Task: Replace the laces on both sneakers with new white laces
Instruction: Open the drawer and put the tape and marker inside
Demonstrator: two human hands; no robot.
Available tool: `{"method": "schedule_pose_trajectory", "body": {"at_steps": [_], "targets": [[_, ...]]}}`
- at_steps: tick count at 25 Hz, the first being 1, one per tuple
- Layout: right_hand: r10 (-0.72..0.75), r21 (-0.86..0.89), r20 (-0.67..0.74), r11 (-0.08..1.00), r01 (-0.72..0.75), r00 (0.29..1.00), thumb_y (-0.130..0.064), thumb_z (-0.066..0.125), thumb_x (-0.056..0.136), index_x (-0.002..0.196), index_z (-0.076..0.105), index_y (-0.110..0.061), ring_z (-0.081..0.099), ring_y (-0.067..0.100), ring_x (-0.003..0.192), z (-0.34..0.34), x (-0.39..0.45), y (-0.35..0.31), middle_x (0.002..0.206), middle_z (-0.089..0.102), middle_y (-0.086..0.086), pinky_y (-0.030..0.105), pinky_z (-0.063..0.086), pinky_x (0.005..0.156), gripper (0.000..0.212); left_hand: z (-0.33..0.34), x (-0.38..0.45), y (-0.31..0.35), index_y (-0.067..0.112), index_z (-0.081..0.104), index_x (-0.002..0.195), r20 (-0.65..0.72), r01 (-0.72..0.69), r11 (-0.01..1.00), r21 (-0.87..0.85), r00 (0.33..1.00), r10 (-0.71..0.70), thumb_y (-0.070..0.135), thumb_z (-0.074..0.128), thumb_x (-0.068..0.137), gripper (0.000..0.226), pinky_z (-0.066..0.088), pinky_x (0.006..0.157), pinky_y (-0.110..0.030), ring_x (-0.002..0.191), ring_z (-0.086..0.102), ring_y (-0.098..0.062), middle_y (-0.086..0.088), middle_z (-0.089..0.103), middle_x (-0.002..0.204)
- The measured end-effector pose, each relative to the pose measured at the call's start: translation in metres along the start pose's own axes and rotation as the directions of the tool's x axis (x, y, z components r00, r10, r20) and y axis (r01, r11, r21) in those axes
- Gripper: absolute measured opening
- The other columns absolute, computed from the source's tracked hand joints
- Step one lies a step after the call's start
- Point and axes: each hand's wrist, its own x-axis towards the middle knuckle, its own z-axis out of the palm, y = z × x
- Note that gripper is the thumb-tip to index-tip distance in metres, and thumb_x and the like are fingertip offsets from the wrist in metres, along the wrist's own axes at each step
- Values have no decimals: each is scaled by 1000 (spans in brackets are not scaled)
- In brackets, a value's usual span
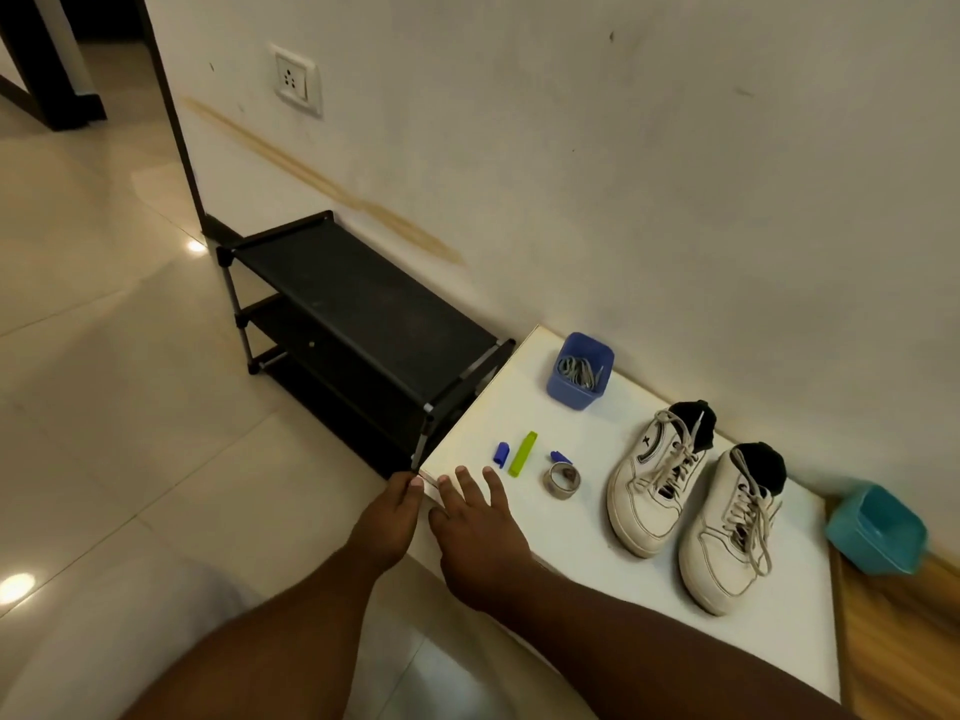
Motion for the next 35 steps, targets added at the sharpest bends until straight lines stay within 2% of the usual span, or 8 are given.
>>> {"method": "schedule_pose_trajectory", "body": {"at_steps": [6, 10, 13, 17, 24, 27, 31, 35], "targets": [[14, 83, 24, 996, -16, 1000, -25, 60, 96, 158, 33, -17, -4, 37, 158, 2, -11, -1, 172, 8, 14, 58, -13, 122, 69, 12, 29, -1, 21, 58, 128, -59, 141, 967, 212, 990, -131, 70, 20, 98, 68, 38, 89, -40, 112, 60, -26, -6, 65, 122], [46, 199, 8, 979, -47, 999, -30, 57, 96, 144, 48, -15, 41, 36, 135, 9, -33, 4, 148, 48, 15, 50, 32, 114, 52, 12, 33, 9, 17, 62, 125, -156, 160, 896, 415, 982, -103, 67, 20, 98, 70, 42, 93, -44, 110, 58, -28, -9, 64, 121], [134, 309, 84, 939, -154, 987, -37, 54, 98, 143, 45, -15, 54, 31, 114, 18, -61, 4, 128, 59, 11, 44, 44, 98, 51, 25, 14, 26, 16, 65, 124, -137, 175, 848, 500, 983, -123, 59, 22, 102, 64, 35, 105, -51, 121, 52, -29, -9, 63, 125], [280, 437, 207, 831, -345, 937, -37, 55, 94, 139, 45, -17, 56, 32, 114, 28, -89, 1, 126, 58, 9, 45, 46, 96, 51, 57, -22, 39, 25, 64, 132, 12, 15, 596, 803, 999, -41, 58, 12, 102, 68, -1, 113, -71, 146, 30, -35, -8, 55, 146], [289, 550, 365, 700, -455, 885, -35, 55, 92, 132, 55, -21, 61, 30, 108, 24, -94, 1, 121, 61, 5, 38, 49, 87, 43, 63, -31, 50, 27, 55, 140, 81, -40, 211, 977, 979, -187, 63, 40, 94, 61, -9, 100, -85, 145, 32, -42, -9, 52, 149], [331, 521, 411, 680, -517, 850, -46, 54, 96, 119, 60, -20, 63, 29, 101, 28, -108, 6, 113, 63, 6, 37, 53, 84, 36, 65, -33, 51, 20, 56, 140, 134, -111, 178, 978, 984, -120, 47, 48, 95, 52, 5, 112, -75, 141, 39, -40, -10, 55, 145], [299, 503, 478, 677, -537, 826, -55, 58, 94, 137, 54, -18, 61, 30, 115, 35, -117, 2, 129, 60, 8, 41, 53, 96, 57, 78, -42, 59, 19, 58, 135, 279, -273, 335, 902, 960, 32, 31, 56, 95, 41, 37, 112, -44, 129, 54, -26, -5, 59, 138], [216, 522, 521, 685, -508, 826, -48, 62, 96, 142, 56, -20, 63, 29, 112, 29, -104, 4, 126, 65, 9, 37, 52, 92, 54, 89, -42, 61, 13, 52, 141, 314, -290, 258, 922, 948, -58, 31, 61, 95, 51, 36, 114, -46, 133, 51, -30, -11, 55, 143]]}}
